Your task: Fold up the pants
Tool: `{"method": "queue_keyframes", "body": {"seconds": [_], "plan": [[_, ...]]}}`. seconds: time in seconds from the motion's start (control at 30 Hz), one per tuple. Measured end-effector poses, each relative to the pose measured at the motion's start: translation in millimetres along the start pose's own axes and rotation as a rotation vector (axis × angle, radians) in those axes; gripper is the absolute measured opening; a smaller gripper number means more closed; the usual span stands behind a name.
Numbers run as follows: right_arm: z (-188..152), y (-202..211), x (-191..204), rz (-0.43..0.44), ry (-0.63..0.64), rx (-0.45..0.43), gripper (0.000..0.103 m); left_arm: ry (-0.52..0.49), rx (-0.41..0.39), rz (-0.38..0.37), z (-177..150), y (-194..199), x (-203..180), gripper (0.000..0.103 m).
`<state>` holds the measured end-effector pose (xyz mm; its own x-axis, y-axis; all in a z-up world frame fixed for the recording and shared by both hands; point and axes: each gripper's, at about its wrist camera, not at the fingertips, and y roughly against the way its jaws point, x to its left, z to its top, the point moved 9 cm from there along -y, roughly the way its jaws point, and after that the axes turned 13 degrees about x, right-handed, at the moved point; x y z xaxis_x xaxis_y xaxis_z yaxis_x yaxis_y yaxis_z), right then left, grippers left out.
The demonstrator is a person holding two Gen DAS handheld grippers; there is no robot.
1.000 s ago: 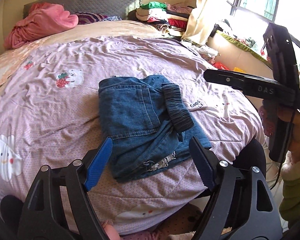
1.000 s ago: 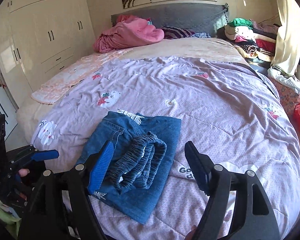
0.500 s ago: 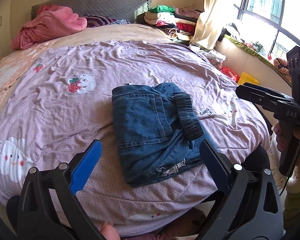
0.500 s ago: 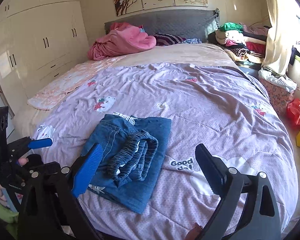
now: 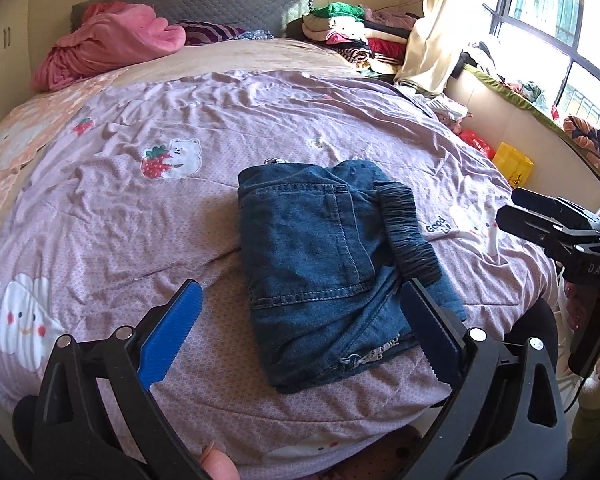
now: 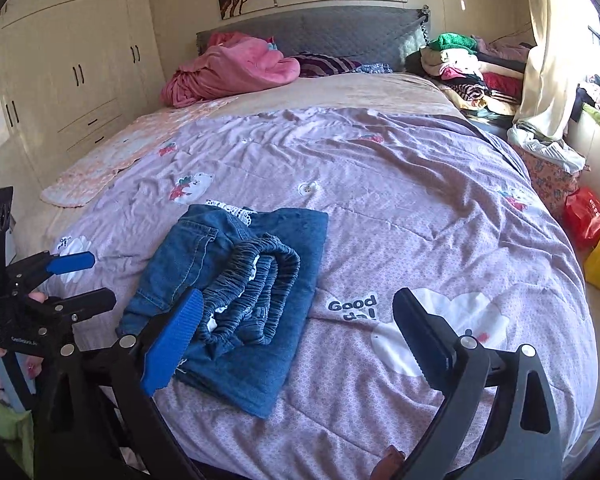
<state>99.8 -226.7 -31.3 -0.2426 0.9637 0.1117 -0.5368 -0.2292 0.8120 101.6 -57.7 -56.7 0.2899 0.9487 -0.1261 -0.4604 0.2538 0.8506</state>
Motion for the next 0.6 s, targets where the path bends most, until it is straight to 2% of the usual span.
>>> {"method": "queue_keyframes", "body": {"seconds": [0.6], "plan": [[-6.4, -63.0, -16.0, 0.002, -0.077, 0.094, 0.095, 0.052, 0.071, 0.021, 4.9, -54.7, 23.1, 0.093]]}}
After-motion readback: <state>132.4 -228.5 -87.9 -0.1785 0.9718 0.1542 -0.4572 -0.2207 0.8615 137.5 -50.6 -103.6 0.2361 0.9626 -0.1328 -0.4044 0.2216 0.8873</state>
